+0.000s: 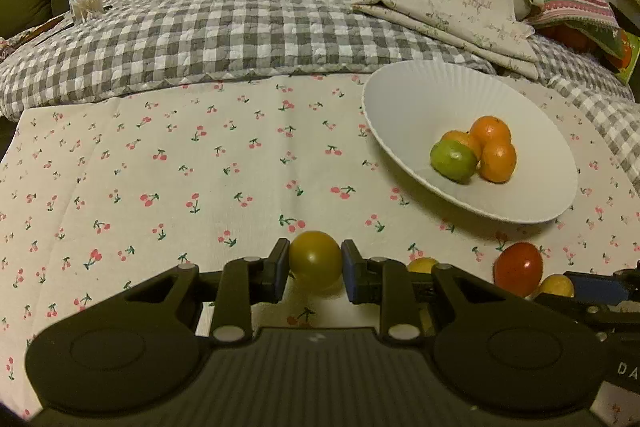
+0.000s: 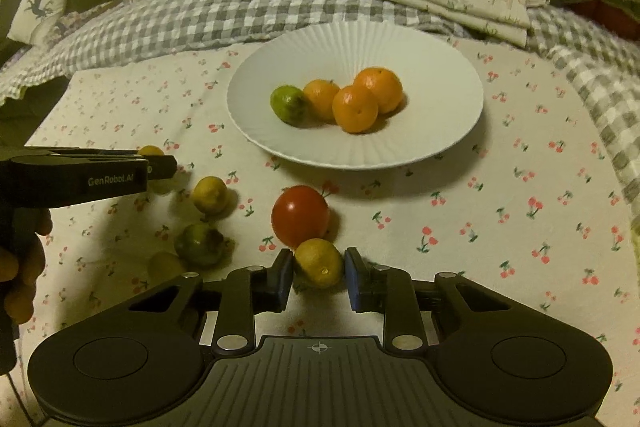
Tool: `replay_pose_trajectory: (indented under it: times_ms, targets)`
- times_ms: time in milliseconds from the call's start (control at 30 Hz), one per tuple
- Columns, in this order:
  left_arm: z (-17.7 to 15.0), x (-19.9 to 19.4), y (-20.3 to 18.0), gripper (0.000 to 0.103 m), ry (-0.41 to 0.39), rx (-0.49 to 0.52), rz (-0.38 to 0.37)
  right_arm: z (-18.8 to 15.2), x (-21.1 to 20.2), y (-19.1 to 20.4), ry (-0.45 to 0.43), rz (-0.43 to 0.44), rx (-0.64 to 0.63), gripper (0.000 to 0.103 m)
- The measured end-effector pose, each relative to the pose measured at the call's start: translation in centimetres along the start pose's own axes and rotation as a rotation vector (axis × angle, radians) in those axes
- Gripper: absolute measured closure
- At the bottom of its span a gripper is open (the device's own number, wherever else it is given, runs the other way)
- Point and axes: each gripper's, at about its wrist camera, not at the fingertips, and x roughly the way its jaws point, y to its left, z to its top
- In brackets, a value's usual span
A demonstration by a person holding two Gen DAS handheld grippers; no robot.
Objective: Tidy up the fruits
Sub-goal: 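Grasp a yellow-green fruit with the left tool while the right tool grasps a yellow fruit, then carry both yellow fruits into the white bowl and open both tools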
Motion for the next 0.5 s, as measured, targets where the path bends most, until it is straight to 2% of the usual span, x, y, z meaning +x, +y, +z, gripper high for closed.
replay_pose_trajectory:
  times_ms: [500]
  targets:
    - [0.6,-1.6,-0.6,0.078,-0.039,-0.015,-0.035,0.5,-2.2,0.6,-0.079,-0.044,-0.039,0.077]
